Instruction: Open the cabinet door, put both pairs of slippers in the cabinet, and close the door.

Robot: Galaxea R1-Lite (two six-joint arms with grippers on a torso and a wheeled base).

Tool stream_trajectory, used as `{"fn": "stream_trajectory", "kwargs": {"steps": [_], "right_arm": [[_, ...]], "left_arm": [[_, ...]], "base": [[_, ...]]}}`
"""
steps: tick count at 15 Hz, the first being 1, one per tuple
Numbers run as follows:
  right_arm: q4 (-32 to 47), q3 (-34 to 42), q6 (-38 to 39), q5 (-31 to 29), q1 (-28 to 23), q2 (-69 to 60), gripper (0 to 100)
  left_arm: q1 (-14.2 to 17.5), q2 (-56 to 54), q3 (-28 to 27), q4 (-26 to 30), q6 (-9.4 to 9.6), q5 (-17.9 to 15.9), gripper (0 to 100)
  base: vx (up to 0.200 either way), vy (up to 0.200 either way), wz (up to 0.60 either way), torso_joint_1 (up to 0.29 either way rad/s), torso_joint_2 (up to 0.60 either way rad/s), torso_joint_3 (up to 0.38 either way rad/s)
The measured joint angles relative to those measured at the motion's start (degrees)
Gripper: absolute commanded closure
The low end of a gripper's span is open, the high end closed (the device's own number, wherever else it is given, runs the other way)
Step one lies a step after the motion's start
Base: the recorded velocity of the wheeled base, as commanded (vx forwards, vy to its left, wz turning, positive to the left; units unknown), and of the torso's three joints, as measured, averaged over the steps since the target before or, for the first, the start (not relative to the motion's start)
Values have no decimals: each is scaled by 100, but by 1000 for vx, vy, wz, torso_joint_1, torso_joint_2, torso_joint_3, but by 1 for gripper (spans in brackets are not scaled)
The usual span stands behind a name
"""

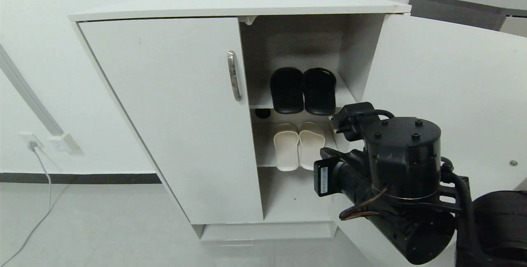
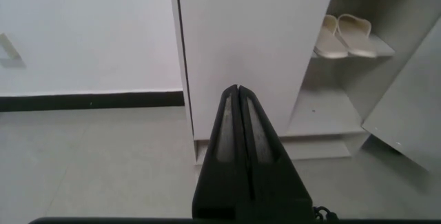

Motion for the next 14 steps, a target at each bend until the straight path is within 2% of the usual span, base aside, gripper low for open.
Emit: {"fn": "stream_trajectory", "kwargs": {"steps": [6, 14], "right_arm": [[-369, 293, -254, 54, -149, 18, 100], [-419, 371, -286, 54, -177, 74, 100]], "left_arm": [[5, 0, -2, 0, 2, 2, 100], [5, 0, -2, 0, -2, 6, 100]], "base": [[-200, 0, 0, 2, 2, 1], [0, 0, 0, 0, 0, 0]]}}
